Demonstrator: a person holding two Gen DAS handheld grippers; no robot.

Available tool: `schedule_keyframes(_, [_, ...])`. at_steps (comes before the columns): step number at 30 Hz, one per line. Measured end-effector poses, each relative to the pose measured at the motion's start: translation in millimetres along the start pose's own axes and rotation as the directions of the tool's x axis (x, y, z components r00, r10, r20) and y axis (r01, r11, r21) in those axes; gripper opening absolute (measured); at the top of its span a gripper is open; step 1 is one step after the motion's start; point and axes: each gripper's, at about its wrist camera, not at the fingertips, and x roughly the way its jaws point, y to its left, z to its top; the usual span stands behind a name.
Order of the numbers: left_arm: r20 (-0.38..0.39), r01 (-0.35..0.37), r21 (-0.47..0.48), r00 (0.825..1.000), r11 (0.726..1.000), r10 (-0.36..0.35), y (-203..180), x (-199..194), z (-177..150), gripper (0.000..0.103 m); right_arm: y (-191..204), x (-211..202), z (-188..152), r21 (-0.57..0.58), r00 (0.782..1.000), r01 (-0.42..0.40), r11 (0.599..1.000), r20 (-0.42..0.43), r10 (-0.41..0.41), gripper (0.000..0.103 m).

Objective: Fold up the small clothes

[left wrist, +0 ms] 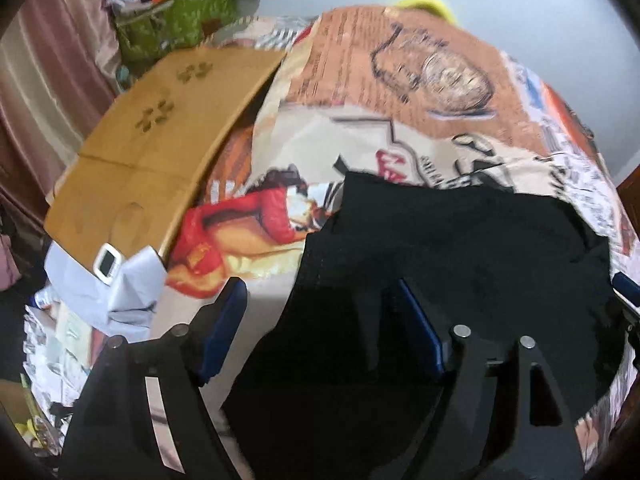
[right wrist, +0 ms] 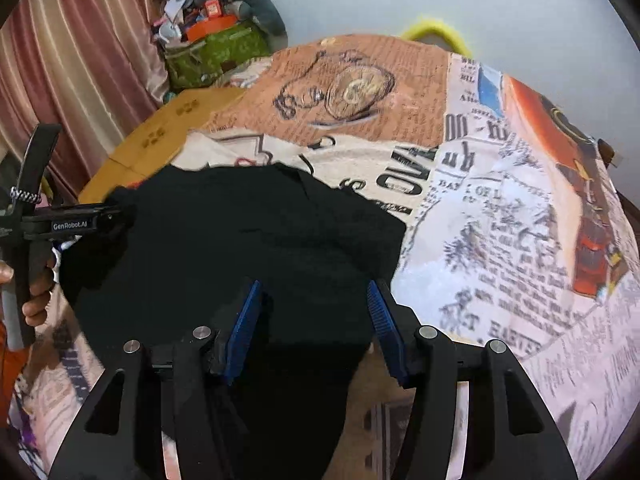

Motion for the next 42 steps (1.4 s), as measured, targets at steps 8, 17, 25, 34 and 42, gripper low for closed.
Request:
schedule_keyframes(8, [0.240, 0.042, 0.087, 0.969, 0.995, -0.062, -15, -137, -19, 0.076, 18, -85, 2, 0.017, 0.985, -0.036, 0.999, 0.172, 0.033, 0.051])
schedule_keyframes(17, [0.531, 0.099, 0.179, 0.828, 0.979, -0.181, -29, -299, -75, 0.076, 67, -220, -10, -0.071, 0.886, -0.053, 0.996, 0.456, 0.080, 0.051])
schedule_keyframes(25, [0.696, 0.087, 0.201, 0.689, 0.976, -0.205, -38, -382, -143, 0.076, 108, -297, -49, -0.142, 0.769, -0.052, 0.989, 0.626, 0.130, 0.051])
schedule_keyframes(34, [0.744, 0.113, 0.164, 0.639, 0.980, -0.198, -37, -399, -193, 0.094, 128, -308, -86, -0.129, 0.732, -0.010, 0.992, 0.674, 0.095, 0.071])
schedule_keyframes(42, [0.760, 0.090, 0.182, 0.619, 0.979, -0.198, -44, -404, -211, 0.103, 130, -315, -93, -0.092, 0.708, 0.054, 0.994, 0.706, 0.027, 0.103])
